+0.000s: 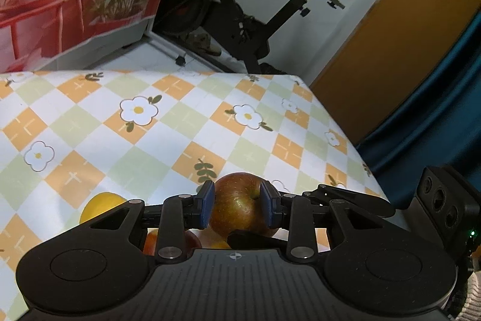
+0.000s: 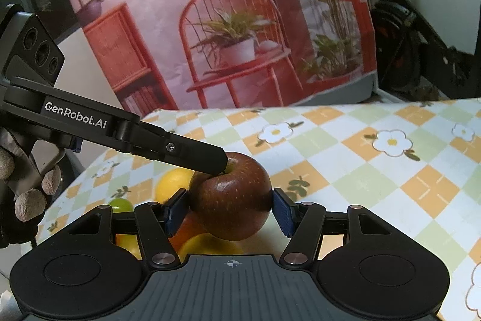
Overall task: Organize fruits
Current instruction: 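Close the left gripper around the dark red apple, then lift the dark red apple onto the beige plate and open the left gripper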
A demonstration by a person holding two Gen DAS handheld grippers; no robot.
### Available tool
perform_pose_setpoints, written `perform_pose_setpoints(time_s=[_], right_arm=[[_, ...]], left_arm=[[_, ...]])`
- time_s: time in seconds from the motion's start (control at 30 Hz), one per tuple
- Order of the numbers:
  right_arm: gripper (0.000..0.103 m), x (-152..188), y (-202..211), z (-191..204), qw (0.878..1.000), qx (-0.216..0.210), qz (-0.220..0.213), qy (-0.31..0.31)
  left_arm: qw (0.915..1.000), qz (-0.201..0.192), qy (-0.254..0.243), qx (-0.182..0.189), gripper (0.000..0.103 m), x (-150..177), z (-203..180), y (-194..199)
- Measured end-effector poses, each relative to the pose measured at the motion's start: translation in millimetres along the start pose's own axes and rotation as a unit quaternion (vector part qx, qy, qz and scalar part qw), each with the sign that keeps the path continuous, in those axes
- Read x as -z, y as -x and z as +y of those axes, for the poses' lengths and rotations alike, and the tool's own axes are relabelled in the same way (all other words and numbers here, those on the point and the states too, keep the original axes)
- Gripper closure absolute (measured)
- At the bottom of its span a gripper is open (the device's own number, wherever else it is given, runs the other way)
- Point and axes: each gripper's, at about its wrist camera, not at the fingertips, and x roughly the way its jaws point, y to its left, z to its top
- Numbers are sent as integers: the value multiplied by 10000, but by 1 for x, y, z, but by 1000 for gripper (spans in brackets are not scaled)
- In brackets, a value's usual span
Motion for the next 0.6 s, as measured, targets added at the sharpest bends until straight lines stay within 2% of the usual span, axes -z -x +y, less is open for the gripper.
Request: perform_pose_setpoints(time_s=[0.3, 0.6], right_arm=[[47, 9, 36, 37, 9997, -133, -29, 194], [47, 48, 55, 64, 9990, -125, 207, 382]], left_arm=[[9999, -74, -128, 11, 68, 29, -20, 36], [9998, 162, -52, 46, 68, 65, -23, 43]])
